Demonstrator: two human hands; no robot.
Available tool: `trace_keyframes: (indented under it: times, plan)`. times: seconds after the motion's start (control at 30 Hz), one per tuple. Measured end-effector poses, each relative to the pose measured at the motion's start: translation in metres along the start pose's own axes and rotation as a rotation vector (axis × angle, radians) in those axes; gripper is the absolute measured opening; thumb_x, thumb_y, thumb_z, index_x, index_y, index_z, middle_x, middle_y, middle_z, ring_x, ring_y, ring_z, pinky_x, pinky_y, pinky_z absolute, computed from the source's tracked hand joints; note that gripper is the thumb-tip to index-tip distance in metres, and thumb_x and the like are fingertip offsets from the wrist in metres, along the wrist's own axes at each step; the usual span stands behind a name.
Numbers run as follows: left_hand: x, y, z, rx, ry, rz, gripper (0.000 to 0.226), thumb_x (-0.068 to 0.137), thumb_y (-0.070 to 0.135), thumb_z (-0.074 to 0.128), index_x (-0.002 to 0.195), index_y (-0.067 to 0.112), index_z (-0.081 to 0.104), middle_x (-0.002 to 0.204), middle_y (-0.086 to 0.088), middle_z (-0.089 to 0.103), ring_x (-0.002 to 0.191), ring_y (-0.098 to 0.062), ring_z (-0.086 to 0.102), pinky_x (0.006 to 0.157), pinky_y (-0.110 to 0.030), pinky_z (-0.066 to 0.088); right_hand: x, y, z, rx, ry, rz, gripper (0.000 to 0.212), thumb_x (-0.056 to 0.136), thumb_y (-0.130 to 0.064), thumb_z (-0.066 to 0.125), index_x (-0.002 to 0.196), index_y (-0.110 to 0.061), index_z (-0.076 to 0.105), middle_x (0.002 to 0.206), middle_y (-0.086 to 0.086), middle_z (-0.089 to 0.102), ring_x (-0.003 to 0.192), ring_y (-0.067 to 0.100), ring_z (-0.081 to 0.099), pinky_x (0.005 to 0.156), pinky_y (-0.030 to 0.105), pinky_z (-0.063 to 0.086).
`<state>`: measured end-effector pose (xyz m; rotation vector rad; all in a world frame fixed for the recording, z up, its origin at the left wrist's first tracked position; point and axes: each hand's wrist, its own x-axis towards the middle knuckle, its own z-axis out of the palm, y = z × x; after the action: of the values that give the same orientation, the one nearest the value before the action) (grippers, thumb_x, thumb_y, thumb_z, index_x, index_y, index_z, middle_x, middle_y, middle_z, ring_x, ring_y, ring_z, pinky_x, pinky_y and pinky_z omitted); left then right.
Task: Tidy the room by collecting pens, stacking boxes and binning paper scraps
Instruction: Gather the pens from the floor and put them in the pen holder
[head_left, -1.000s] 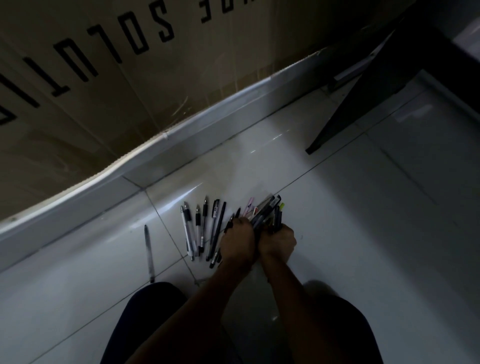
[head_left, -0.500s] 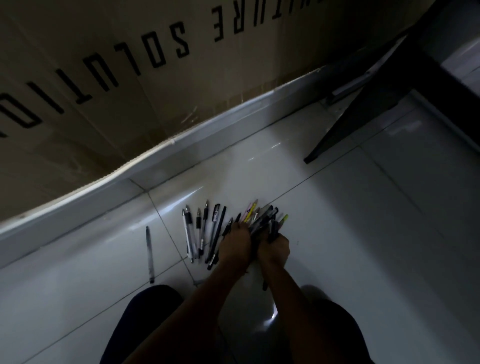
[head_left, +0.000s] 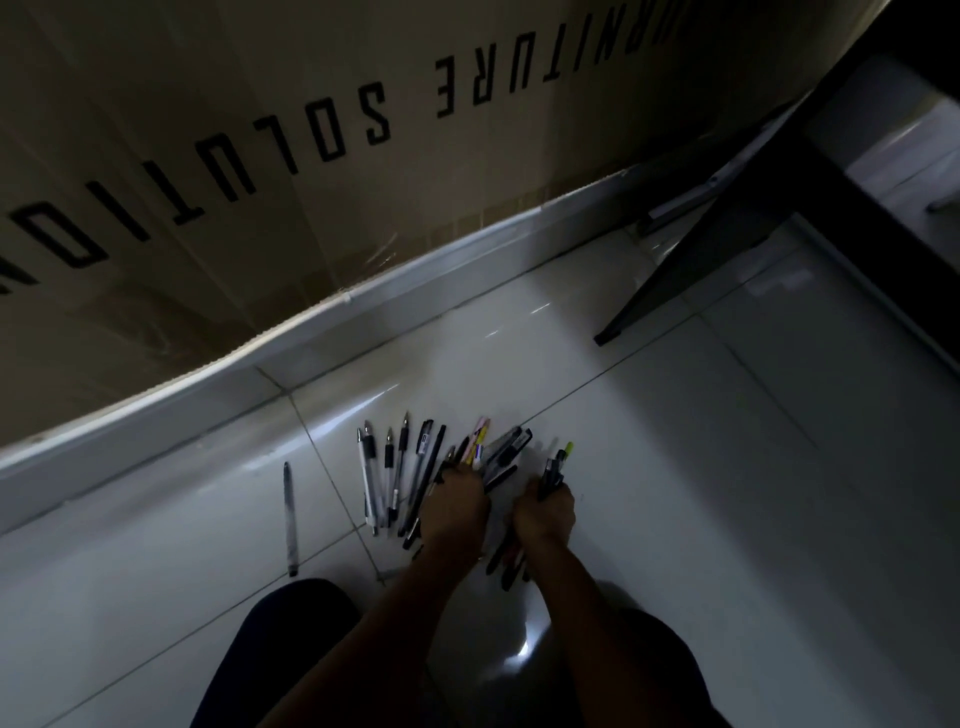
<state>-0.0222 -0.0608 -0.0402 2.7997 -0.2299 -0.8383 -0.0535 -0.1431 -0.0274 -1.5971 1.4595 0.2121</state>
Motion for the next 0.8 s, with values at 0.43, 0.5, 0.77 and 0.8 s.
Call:
trace_keyframes:
  times: [0.43,0.5,0.77,0.8]
  plan:
    - [-0.021,-0.013,-0.020,-0.815,-0.244,0.022,0.034,0.095,0.013,0.050,0.062,0.018,0.050,0.060,0.004,0.052,0.064,-0.018,0.055,0.058,-0.020,0.043,-0.020,-0.012,-0.008,0.043,-0.144,-0.022,0.016,0.091,-0.020,0.057,0.079,-0.010,0.062,0.080,0.015,0.066,0.066,0.024,0.061,0.061,0.030,0.050]
    - [-0.022,-0.021,-0.025,-0.847,-0.294,0.014,0.031,0.097,0.016,0.047,0.067,0.018,0.053,0.063,0.002,0.054,0.062,-0.015,0.055,0.060,-0.023,0.044,-0.032,-0.014,-0.007,0.084,-0.161,0.003,0.018,0.092,-0.019,0.056,0.076,-0.011,0.060,0.075,0.013,0.063,0.063,0.023,0.059,0.063,0.034,0.051]
    - [-0.029,-0.035,-0.052,-1.014,-0.467,0.109,0.031,0.098,0.020,0.047,0.095,-0.006,0.063,0.078,-0.015,0.060,0.074,-0.023,0.058,0.074,-0.032,0.049,-0.071,-0.022,-0.012,0.290,-0.226,0.076,0.017,0.097,-0.013,0.052,0.090,-0.001,0.062,0.069,0.016,0.061,0.050,0.022,0.057,0.052,0.030,0.050]
    - [-0.028,-0.038,-0.054,-1.050,-0.463,0.115,0.032,0.098,0.020,0.049,0.089,-0.006,0.065,0.076,-0.015,0.063,0.072,-0.023,0.060,0.071,-0.030,0.049,-0.072,-0.025,-0.012,0.296,-0.235,0.072,0.016,0.096,-0.011,0.052,0.092,0.000,0.062,0.068,0.017,0.062,0.049,0.022,0.057,0.051,0.030,0.050]
